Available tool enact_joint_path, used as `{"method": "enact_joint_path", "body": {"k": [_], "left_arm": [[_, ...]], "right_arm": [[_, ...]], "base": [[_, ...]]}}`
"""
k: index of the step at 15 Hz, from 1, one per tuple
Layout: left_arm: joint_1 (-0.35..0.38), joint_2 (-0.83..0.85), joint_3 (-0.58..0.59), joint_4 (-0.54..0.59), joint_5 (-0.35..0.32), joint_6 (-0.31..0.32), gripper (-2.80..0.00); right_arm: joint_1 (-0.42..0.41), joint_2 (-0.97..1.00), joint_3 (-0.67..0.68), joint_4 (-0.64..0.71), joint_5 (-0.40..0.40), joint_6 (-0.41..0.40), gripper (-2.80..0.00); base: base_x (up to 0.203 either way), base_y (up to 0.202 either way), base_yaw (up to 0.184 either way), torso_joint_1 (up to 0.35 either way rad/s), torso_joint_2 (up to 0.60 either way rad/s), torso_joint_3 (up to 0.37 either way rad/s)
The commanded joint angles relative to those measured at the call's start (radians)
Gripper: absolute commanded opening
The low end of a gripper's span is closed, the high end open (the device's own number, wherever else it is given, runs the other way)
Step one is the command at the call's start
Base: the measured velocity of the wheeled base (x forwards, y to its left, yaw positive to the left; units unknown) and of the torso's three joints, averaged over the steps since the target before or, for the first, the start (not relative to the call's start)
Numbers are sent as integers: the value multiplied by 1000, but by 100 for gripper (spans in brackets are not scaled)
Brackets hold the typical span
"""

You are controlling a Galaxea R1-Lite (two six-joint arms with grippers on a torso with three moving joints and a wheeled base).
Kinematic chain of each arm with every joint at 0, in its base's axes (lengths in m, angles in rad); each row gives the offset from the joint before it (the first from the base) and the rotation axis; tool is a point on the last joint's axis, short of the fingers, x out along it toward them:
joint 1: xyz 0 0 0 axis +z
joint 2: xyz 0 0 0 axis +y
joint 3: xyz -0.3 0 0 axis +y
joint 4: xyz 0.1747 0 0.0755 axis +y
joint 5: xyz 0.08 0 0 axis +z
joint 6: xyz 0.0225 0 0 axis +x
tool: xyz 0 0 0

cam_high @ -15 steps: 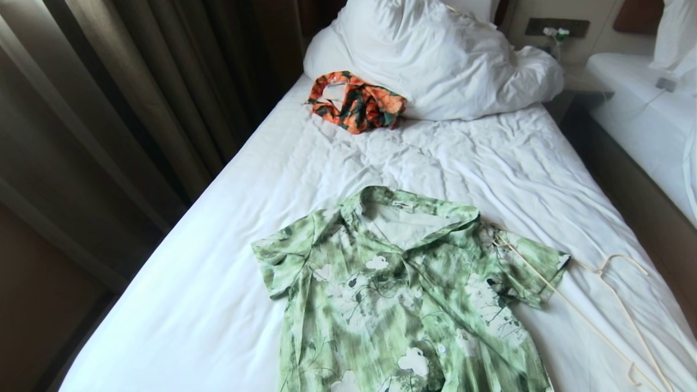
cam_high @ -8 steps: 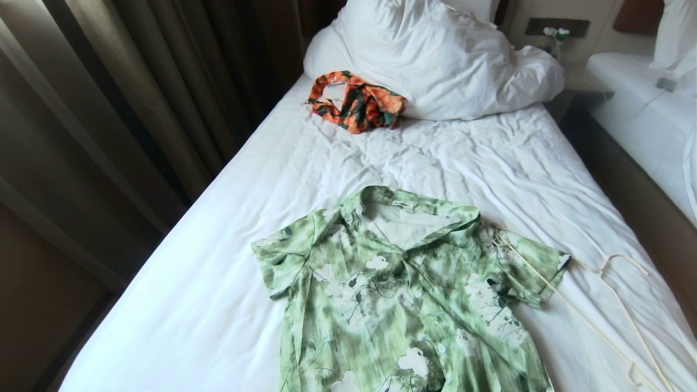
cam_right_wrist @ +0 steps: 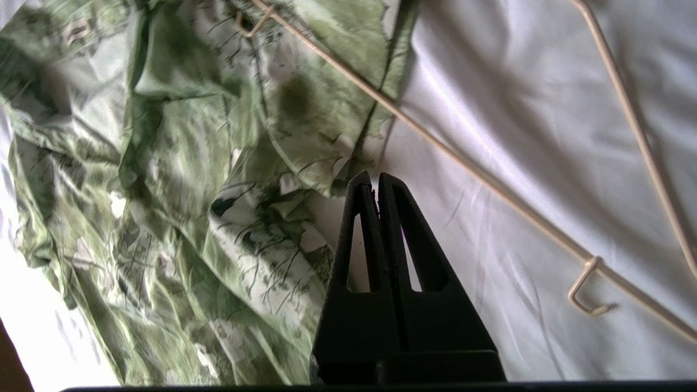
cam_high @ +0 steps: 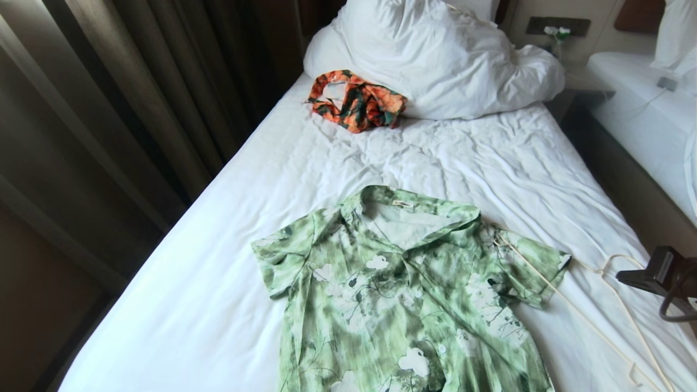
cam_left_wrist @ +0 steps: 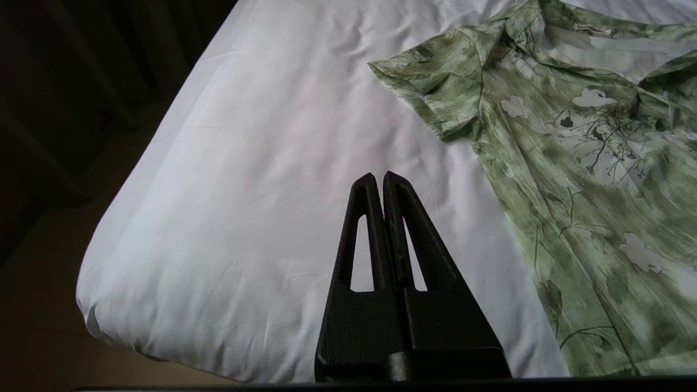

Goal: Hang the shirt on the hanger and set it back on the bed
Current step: Lift the shirt and hanger

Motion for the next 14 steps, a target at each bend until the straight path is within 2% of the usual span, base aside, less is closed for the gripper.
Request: {"method": "enact_joint_path", "body": {"k": [1, 4, 7, 9, 11, 13, 14], "left_arm": [[0, 0, 0, 0, 0, 0, -280], [0, 0, 2, 0, 0, 0, -280], [0, 0, 1, 0, 0, 0, -280], [0, 0, 0, 0, 0, 0, -280], [0, 0, 0, 0, 0, 0, -280], [0, 0, 0, 0, 0, 0, -280], [0, 0, 0, 0, 0, 0, -280]], "right_arm": [[-114, 246, -88, 23, 117, 6, -280], [-234, 408, -320, 249, 255, -22, -280], [-303, 501, -482, 506, 325, -132, -280], [-352, 563, -579, 642, 332, -238, -280], [-419, 642, -673, 795, 351, -379, -280], [-484, 671, -696, 858, 400, -515, -280], [-502, 681, -697, 861, 450, -542, 0]], "base": [[0, 0, 0, 0, 0, 0], [0, 0, 0, 0, 0, 0], [0, 0, 0, 0, 0, 0], [0, 0, 0, 0, 0, 0], [0, 0, 0, 0, 0, 0], [0, 0, 0, 0, 0, 0], [0, 0, 0, 0, 0, 0]]}}
